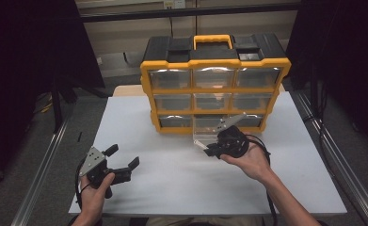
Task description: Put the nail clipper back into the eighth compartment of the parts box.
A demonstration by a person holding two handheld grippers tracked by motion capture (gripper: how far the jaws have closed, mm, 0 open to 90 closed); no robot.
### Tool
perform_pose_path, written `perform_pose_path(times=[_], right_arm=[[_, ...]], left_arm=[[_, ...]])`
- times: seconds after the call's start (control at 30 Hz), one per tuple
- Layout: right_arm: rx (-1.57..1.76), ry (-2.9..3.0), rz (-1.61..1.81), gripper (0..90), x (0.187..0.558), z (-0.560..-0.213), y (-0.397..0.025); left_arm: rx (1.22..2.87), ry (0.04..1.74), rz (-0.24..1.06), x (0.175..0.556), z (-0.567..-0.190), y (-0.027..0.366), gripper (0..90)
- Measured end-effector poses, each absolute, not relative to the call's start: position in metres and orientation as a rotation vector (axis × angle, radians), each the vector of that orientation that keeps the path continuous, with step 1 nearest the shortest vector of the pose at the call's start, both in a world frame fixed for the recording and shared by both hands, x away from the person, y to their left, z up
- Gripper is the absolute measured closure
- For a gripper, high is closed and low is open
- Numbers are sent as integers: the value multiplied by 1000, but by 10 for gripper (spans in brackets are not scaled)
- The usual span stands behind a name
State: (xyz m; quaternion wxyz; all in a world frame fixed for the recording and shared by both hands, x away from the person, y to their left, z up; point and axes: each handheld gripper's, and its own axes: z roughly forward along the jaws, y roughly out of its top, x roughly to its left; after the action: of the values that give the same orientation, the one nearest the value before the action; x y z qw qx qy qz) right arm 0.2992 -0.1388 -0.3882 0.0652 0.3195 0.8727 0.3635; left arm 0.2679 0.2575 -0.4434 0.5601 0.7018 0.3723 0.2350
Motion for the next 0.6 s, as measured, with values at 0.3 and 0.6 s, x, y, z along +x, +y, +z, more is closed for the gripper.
perform_pose_path(times=[0.3, 0.6], right_arm=[[930, 2615, 1110, 780, 301, -370, -139], [901, 2595, 1119, 780, 309, -352, -143]], left_arm=[[1648, 877, 548, 268, -443, 257, 38], [1640, 877, 543, 267, -443, 257, 38]])
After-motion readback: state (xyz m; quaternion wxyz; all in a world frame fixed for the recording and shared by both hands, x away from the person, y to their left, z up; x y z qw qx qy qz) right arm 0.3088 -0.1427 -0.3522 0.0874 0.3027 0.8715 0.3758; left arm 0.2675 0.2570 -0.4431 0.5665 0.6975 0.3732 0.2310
